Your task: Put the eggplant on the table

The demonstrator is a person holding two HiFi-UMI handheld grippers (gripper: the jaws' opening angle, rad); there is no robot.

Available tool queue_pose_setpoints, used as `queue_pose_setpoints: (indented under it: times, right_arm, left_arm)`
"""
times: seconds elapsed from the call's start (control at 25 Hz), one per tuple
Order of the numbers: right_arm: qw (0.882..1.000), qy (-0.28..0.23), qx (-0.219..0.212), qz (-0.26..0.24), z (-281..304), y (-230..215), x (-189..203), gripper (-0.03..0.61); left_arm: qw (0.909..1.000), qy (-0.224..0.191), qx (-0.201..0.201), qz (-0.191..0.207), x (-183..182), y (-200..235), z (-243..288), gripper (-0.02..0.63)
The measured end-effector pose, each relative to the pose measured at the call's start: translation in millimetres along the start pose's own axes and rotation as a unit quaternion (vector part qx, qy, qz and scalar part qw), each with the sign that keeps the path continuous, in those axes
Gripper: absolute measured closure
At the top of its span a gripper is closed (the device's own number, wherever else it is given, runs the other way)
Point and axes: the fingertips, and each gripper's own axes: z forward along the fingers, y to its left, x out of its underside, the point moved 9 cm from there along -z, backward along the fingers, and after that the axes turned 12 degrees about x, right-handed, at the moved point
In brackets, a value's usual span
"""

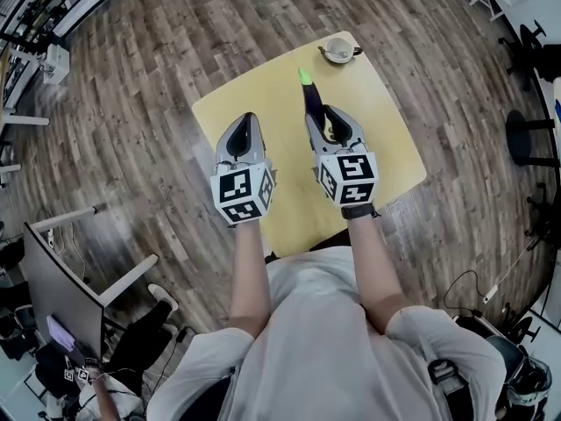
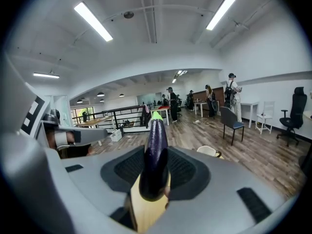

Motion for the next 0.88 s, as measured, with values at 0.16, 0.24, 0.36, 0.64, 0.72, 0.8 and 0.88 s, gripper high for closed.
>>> queue_pose_setpoints:
  times: [0.16, 0.24, 0.36, 0.64, 0.72, 0.8, 0.88]
  right_arm:
    - [1.0, 0.023, 0.003, 0.006, 13, -6, 15, 0.428]
    - [0.999, 0.034, 0.006, 0.01, 20, -11, 22, 0.428]
    - [0.999, 0.052, 0.008, 0.014, 31, -15, 34, 0.428]
    - [0.994, 0.104, 0.003, 0.016, 52, -17, 66, 0.428]
    - [0.993, 0.12, 0.002, 0.017, 57, -18, 76, 0.428]
    - [0.991, 0.134, 0.001, 0.02, 60, -19, 86, 0.428]
    - [0.989, 0.148, -0.002, 0.025, 64, -20, 97, 0.428]
  left_arm:
    - [0.9999, 0.012, -0.005, -0.008, 12, 7, 10, 0.607]
    - [0.9998, 0.018, -0.006, -0.009, 18, 9, 16, 0.607]
    - [0.9995, 0.028, -0.005, -0.014, 31, 11, 26, 0.607]
    - [0.9986, 0.046, -0.002, -0.027, 51, 14, 41, 0.607]
    - [0.9982, 0.051, -0.003, -0.033, 56, 15, 44, 0.607]
    - [0.9977, 0.056, -0.003, -0.037, 61, 15, 48, 0.607]
    - [0.9973, 0.065, -0.003, -0.035, 67, 14, 50, 0.607]
